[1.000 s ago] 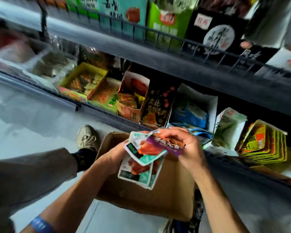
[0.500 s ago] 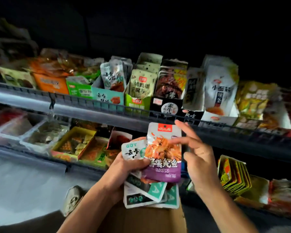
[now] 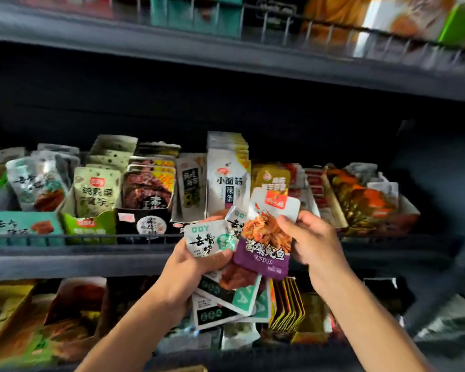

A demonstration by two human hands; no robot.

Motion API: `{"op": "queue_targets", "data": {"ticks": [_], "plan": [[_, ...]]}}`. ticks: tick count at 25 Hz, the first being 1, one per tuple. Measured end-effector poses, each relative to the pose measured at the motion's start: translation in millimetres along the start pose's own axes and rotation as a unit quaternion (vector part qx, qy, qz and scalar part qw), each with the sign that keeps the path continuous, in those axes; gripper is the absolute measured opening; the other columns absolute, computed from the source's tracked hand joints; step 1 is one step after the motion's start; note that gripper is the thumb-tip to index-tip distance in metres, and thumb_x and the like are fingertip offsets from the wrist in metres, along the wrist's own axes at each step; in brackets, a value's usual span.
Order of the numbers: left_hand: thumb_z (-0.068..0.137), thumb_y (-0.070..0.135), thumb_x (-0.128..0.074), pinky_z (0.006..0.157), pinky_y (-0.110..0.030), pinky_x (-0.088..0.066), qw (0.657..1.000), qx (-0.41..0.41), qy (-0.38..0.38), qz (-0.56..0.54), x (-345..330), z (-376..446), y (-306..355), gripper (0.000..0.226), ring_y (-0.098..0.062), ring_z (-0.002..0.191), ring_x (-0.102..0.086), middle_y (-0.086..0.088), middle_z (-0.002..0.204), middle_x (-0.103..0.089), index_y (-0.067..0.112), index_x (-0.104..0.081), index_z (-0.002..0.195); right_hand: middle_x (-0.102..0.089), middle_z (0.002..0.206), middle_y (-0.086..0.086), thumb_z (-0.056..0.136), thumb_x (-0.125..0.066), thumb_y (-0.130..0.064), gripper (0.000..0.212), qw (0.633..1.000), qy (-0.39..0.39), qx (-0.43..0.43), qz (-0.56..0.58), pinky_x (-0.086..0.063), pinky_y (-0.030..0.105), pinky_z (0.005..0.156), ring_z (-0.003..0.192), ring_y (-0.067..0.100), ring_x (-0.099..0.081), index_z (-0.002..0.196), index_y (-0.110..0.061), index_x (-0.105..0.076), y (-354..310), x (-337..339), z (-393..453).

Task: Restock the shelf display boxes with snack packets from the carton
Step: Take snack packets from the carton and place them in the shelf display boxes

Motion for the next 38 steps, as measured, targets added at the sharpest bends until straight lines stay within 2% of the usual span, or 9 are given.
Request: {"op": "queue_targets", "data": {"ticks": [3, 6, 14, 19, 22, 24, 27, 31, 38], "plan": [[0.08, -0.005, -0.069, 0.078, -0.048, -0.057, 0.999, 0.0, 0.033, -0.013, -17, 23, -7, 0.038, -0.038, 0.086, -0.071, -0.026, 0.101, -0.073, 0.003, -0.065, 0.116, -0.065, 0.075, -0.002, 0.093, -0.067, -0.017, 0.007, 0.989, 0.129, 0.039, 0.056, -0.034, 0.02, 0.038, 0.044, 0.005, -0.048, 0.098, -0.021, -0.07, -13, 59, 35], [0.081, -0.003, -0.068, 0.064, -0.043, -0.059, 0.997, -0.002, 0.06, -0.04, -29, 41, -7, 0.033, -0.035, 0.076, -0.073, -0.022, 0.098, -0.074, 0.004, -0.066, 0.113, -0.067, 0.082, -0.004, 0.097, -0.061, -0.014, 0.009, 0.967, 0.225, 0.113, 0.044, -0.044, 0.023, 0.042, 0.049, 0.007, -0.056, 0.099, -0.021, -0.065, -34, 103, 82], [0.06, 0.014, -0.079, 0.08, -0.058, -0.057, 0.996, -0.004, 0.078, -0.044, -43, 58, -4, 0.064, -0.041, 0.086, -0.073, -0.015, 0.099, -0.076, 0.017, -0.06, 0.121, -0.069, 0.079, 0.001, 0.094, -0.063, -0.01, 0.017, 0.969, 0.103, 0.053, -0.217, -0.045, 0.019, 0.04, 0.052, 0.01, -0.062, 0.111, -0.011, -0.065, 1, 67, 163], [0.065, 0.008, -0.078, 0.08, -0.055, -0.057, 0.995, -0.054, 0.07, -0.042, -34, 61, 1, 0.059, -0.037, 0.091, -0.073, -0.013, 0.105, -0.075, 0.018, -0.061, 0.121, -0.063, 0.121, -0.005, 0.095, -0.063, -0.024, 0.034, 0.907, 0.2, 0.174, -0.328, -0.045, 0.021, 0.07, 0.098, 0.016, -0.063, 0.128, -0.02, -0.053, -15, 55, 122], [0.071, 0.002, -0.076, 0.081, -0.049, -0.058, 0.987, -0.143, 0.063, 0.018, -33, 58, 11, 0.05, -0.033, 0.096, -0.072, -0.011, 0.107, -0.075, 0.014, -0.065, 0.119, -0.056, 0.122, -0.02, 0.087, -0.066, -0.052, 0.047, 0.97, -0.02, 0.134, -0.201, -0.042, 0.015, 0.086, 0.107, 0.003, -0.056, 0.12, -0.021, -0.052, -22, 5, 63], [0.072, 0.001, -0.078, 0.078, -0.043, -0.06, 0.979, -0.184, 0.074, 0.042, -28, 52, 16, 0.045, -0.031, 0.096, -0.073, -0.011, 0.104, -0.075, 0.011, -0.067, 0.114, -0.045, 0.139, -0.021, 0.073, -0.079, -0.054, 0.073, 0.982, -0.142, 0.029, -0.119, -0.039, 0.033, 0.108, 0.124, 0.005, -0.049, 0.136, -0.038, -0.045, -9, -30, 36], [0.079, 0.014, -0.073, 0.077, -0.045, -0.06, 0.986, -0.152, 0.065, 0.012, -12, 38, 22, 0.024, -0.033, 0.093, -0.073, -0.012, 0.101, -0.076, 0.019, -0.072, 0.102, -0.074, 0.11, -0.007, 0.059, -0.091, -0.035, 0.058, 0.994, -0.102, -0.023, 0.04, -0.05, 0.047, 0.1, 0.109, 0.017, -0.067, 0.111, -0.026, -0.067, 9, -52, 33], [0.095, 0.02, -0.047, 0.08, -0.044, -0.054, 0.991, -0.069, 0.006, -0.114, 25, 19, 31, 0.031, -0.031, 0.096, -0.072, -0.015, 0.111, -0.073, 0.015, -0.068, 0.118, -0.077, 0.101, 0.004, 0.06, -0.082, -0.015, 0.054, 0.97, -0.142, -0.094, 0.175, -0.057, 0.04, 0.081, 0.099, 0.026, -0.071, 0.112, -0.019, -0.068, 20, -73, 22], [0.08, -0.002, -0.074, 0.075, -0.024, -0.058, 0.942, -0.259, 0.147, 0.155, 84, -13, 46, 0.037, -0.012, 0.095, -0.071, 0.01, 0.102, -0.073, 0.015, -0.062, 0.11, -0.074, 0.109, 0.012, 0.072, -0.069, 0.003, 0.047, 0.934, -0.281, -0.123, 0.184, -0.059, 0.032, 0.072, 0.097, 0.025, -0.073, 0.115, -0.013, -0.065, 34, -134, -28]]}}
Point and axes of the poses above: each hand's wrist, its own z-axis towards the middle knuckle, its own x-axis out of the back of the hand, y = z × x, the point moved 3 cm from there along z, towards the middle knuckle
